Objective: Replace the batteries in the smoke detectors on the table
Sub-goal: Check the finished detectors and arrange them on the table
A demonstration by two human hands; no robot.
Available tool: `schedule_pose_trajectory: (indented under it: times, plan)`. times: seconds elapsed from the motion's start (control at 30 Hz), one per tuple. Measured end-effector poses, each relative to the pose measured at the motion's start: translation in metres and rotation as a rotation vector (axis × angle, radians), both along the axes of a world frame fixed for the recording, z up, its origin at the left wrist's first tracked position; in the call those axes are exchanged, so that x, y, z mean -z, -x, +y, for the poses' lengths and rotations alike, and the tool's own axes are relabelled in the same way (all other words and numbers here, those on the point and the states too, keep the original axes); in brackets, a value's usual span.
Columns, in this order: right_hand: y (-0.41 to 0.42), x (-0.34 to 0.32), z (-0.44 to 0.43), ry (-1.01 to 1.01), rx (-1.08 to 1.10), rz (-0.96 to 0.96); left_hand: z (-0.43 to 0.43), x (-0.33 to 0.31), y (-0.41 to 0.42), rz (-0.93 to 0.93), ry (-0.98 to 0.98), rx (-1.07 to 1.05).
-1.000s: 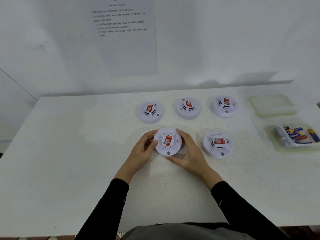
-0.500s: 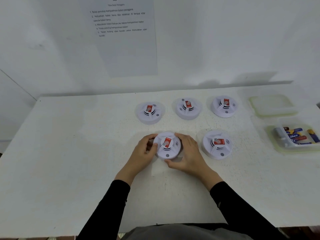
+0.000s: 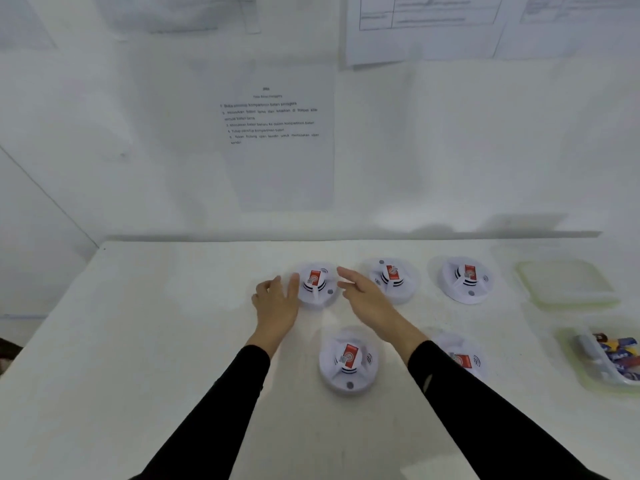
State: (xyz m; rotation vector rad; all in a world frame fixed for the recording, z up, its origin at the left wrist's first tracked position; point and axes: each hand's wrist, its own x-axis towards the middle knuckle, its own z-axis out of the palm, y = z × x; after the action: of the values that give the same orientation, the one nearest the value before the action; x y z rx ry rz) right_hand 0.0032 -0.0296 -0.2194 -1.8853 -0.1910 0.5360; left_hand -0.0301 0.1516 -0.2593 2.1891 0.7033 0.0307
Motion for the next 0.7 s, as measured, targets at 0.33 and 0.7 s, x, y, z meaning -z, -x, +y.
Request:
schedule_pose_trajectory:
  times: [0.33,0.7]
  plan:
    - [-0.019,0.01,0.011,-0.095,-0.013,0.091,-0.005,-0.008,0.0,-0.288,0.402,0.123]
    - [-0.006,0.025,0.013,-0.264,0.151,0.03,0.006,0.002,-0.002,-0.356,0.541,0.18]
